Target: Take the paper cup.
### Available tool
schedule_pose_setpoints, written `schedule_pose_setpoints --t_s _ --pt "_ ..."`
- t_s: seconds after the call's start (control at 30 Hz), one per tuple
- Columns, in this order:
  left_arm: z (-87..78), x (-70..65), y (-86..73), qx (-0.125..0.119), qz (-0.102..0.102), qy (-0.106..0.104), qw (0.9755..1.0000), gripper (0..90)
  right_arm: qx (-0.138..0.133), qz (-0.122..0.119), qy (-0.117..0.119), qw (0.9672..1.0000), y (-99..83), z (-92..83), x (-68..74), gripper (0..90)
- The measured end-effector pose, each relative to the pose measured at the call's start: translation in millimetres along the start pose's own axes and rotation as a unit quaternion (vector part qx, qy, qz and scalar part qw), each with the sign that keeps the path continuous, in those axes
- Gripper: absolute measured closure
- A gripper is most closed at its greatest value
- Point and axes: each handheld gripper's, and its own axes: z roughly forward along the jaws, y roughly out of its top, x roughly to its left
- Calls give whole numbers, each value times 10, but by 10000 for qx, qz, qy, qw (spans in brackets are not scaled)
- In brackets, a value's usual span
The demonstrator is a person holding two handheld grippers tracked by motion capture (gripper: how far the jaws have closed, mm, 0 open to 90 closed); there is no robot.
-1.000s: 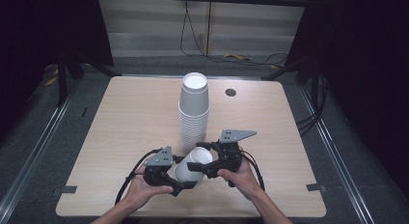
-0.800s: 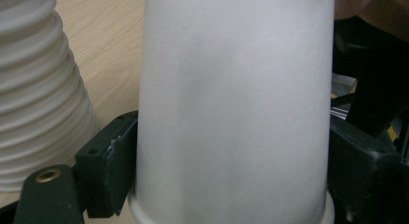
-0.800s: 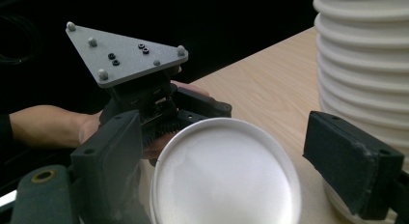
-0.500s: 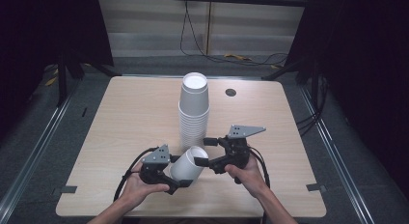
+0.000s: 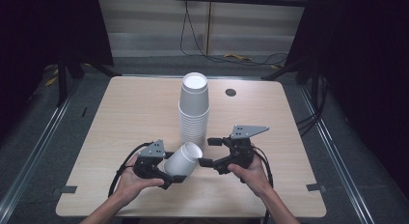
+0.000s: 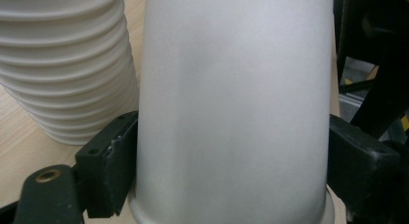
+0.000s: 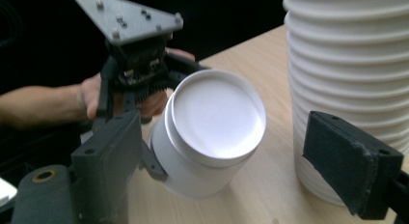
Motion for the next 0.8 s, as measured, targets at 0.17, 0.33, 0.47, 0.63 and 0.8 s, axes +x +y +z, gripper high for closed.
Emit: schedule_pose_setpoints --t_s 0.17,0.33,0.47,0.63,0.8 --pt "-23 1 19 79 6 -18 10000 156 230 -40 95 9997 -13 31 5 140" --pt "-38 30 48 214 -3 -30 9998 156 494 -236 -6 9985 25 11 1 142" --pt "-45 40 101 269 38 -20 9996 156 642 -208 66 9977 41 5 -15 148" --pt "-28 24 171 533 251 21 9983 156 866 -281 92 9958 20 38 -23 148" --pt "-42 12 254 790 501 71 9956 156 987 -284 117 9946 -36 58 -31 151"
